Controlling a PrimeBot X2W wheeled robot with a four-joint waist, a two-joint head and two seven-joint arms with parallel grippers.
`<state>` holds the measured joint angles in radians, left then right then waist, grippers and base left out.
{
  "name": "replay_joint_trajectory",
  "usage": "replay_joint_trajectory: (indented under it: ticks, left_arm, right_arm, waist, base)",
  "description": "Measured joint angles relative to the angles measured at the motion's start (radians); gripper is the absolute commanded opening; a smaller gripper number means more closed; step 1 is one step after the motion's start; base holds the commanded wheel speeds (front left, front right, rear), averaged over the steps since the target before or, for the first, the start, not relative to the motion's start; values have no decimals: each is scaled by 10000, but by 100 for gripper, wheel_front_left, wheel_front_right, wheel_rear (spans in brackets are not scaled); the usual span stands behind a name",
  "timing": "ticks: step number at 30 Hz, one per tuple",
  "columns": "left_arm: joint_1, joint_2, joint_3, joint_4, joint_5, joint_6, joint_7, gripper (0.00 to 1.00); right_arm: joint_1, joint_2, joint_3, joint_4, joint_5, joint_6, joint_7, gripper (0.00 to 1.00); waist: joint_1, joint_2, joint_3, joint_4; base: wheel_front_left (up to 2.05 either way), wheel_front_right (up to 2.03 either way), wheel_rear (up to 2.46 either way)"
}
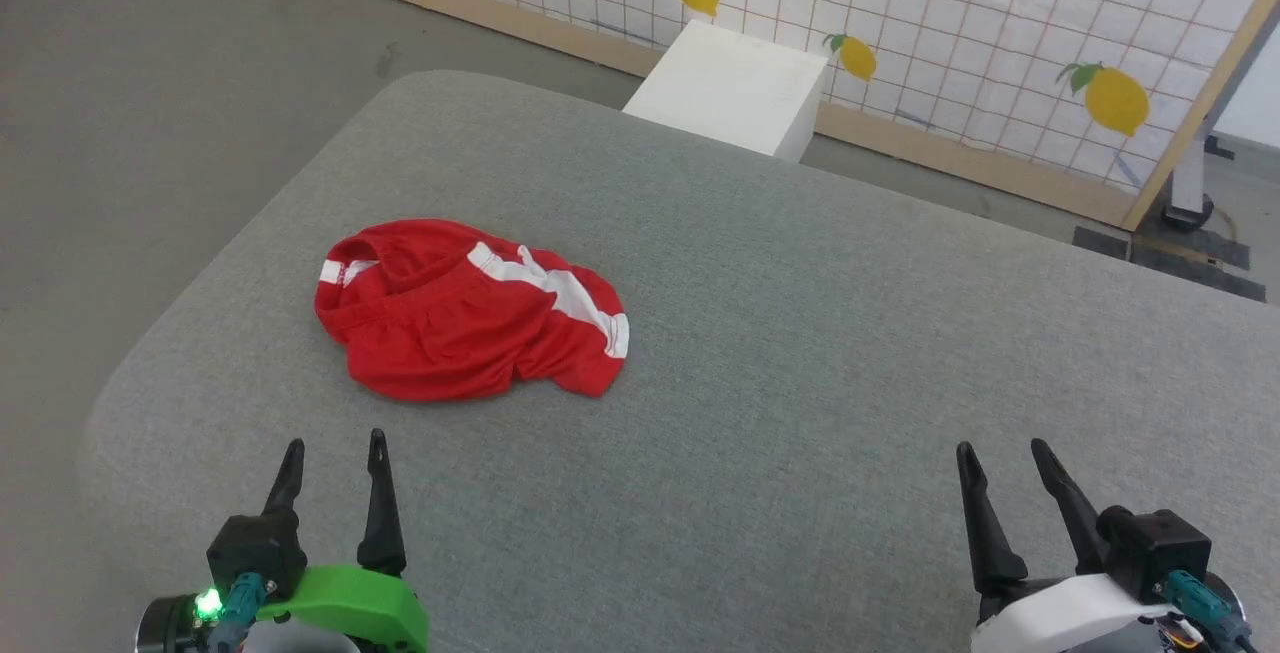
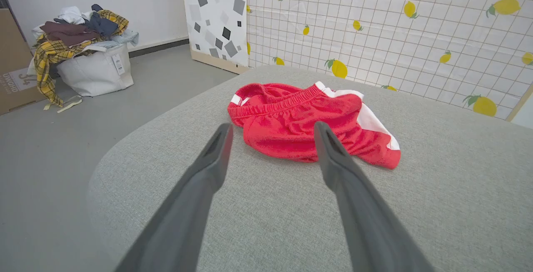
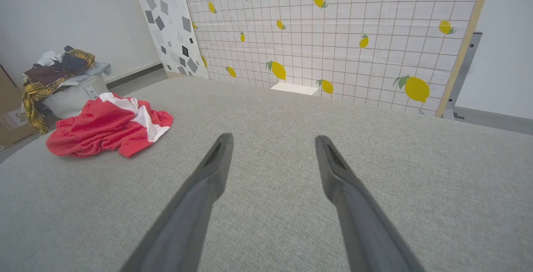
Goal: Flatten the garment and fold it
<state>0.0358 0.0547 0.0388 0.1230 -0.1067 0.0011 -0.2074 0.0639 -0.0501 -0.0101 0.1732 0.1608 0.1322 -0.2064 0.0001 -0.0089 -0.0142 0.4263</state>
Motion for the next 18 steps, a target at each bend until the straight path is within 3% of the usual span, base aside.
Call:
replay_joint_trajectory:
  ticks: [18]
  left_arm:
    - [108,0,44,238,-82,0,-416,100]
  right_arm:
    - [190,0,-128,311,144,-2,-408,100]
  waist:
    - [0,0,-80,742]
  base:
    - [0,0,0]
